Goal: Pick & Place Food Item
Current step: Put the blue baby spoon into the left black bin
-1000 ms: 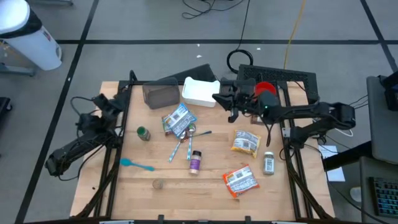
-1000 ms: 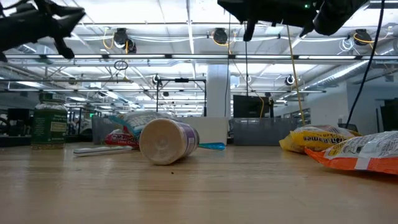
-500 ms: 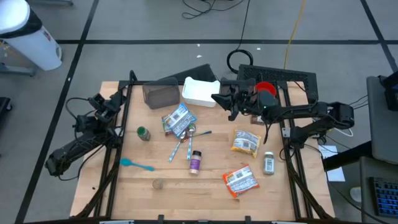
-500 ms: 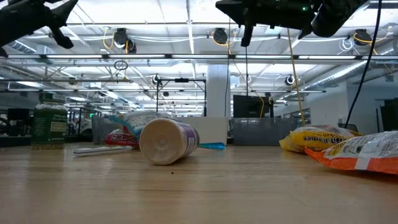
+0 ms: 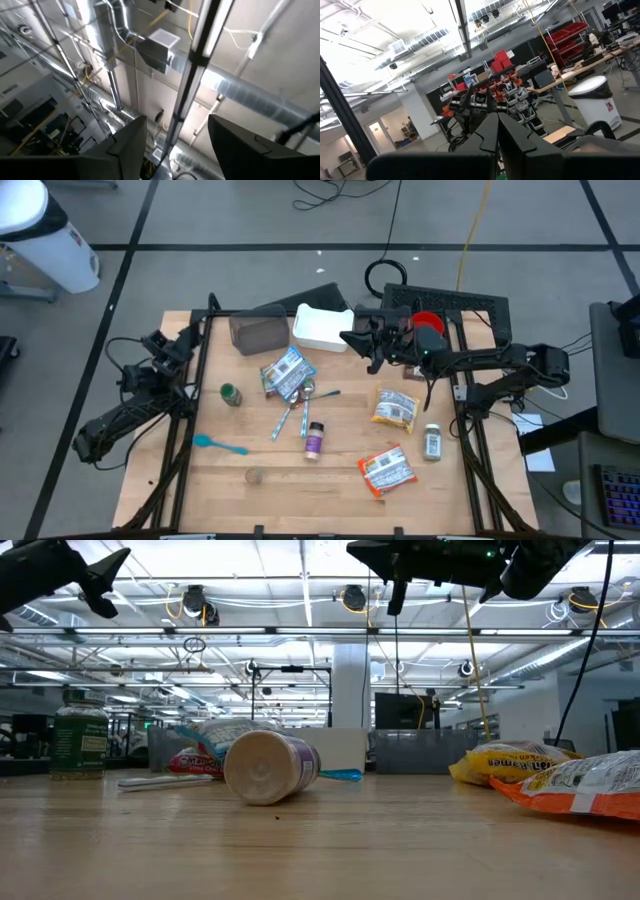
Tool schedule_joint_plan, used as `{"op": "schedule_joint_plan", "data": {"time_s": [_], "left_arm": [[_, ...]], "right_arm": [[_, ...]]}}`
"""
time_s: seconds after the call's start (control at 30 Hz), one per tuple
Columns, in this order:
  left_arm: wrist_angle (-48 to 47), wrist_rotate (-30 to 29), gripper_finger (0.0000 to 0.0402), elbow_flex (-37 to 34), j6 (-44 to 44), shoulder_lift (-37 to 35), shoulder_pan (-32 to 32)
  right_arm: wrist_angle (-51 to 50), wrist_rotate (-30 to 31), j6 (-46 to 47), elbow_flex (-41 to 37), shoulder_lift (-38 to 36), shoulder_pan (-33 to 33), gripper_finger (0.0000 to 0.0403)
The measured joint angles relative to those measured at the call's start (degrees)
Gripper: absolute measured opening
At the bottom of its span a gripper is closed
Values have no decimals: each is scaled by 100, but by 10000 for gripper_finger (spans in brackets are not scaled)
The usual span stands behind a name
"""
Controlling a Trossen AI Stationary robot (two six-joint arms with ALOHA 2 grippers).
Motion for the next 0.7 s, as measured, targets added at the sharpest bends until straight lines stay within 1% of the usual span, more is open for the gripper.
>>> {"op": "schedule_joint_plan", "data": {"time_s": [0.07,0.13,0.3,0.47,0.57,0.63,0.7], "left_arm": [[2,-226,226,0,-67,0,2],[2,-310,227,0,-70,0,2],[-17,-316,228,0,7,2,2],[-32,-253,228,11,12,187,2],[-271,247,228,283,-3,460,2],[-752,648,228,665,11,698,2],[-1503,1039,228,1169,201,979,-1]], "right_arm": [[0,1,58,0,0,0,4],[0,1,58,0,0,0,4],[186,2,341,0,0,0,4],[424,3,648,0,-2,0,5],[486,33,627,0,-2,0,15],[468,184,609,0,-2,0,30],[475,329,600,0,-2,0,53]]}}
